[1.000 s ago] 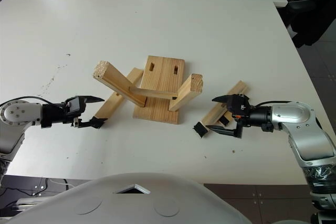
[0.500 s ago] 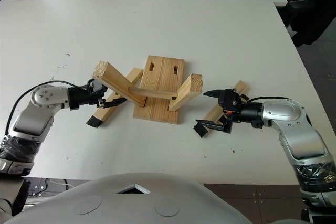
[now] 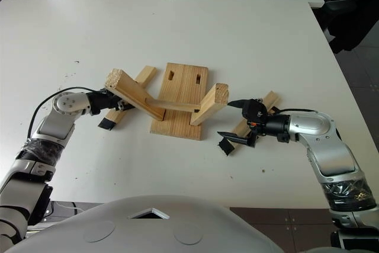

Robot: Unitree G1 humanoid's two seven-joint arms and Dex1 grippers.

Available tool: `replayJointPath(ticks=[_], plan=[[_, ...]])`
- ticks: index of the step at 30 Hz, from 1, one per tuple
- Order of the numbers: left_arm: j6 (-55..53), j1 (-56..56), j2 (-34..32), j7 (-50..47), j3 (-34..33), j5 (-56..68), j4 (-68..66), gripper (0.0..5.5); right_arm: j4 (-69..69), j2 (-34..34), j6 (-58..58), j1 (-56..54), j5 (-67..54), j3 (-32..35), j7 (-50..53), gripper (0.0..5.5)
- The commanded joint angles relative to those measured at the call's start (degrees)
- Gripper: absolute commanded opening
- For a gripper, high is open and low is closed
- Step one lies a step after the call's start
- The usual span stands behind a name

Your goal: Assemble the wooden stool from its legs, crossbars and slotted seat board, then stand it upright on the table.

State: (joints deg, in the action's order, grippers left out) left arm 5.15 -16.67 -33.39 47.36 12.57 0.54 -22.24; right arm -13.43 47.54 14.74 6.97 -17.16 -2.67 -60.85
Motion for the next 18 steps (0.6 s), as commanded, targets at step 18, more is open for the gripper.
replayJointPath(ticks=[18], plan=[[-13.4, -0.5, 0.8, -0.3, -5.8, 8.0, 19.6, 3.44, -9.9, 2.9, 1.5, 6.5, -2.2, 2.0, -2.1, 5.0]])
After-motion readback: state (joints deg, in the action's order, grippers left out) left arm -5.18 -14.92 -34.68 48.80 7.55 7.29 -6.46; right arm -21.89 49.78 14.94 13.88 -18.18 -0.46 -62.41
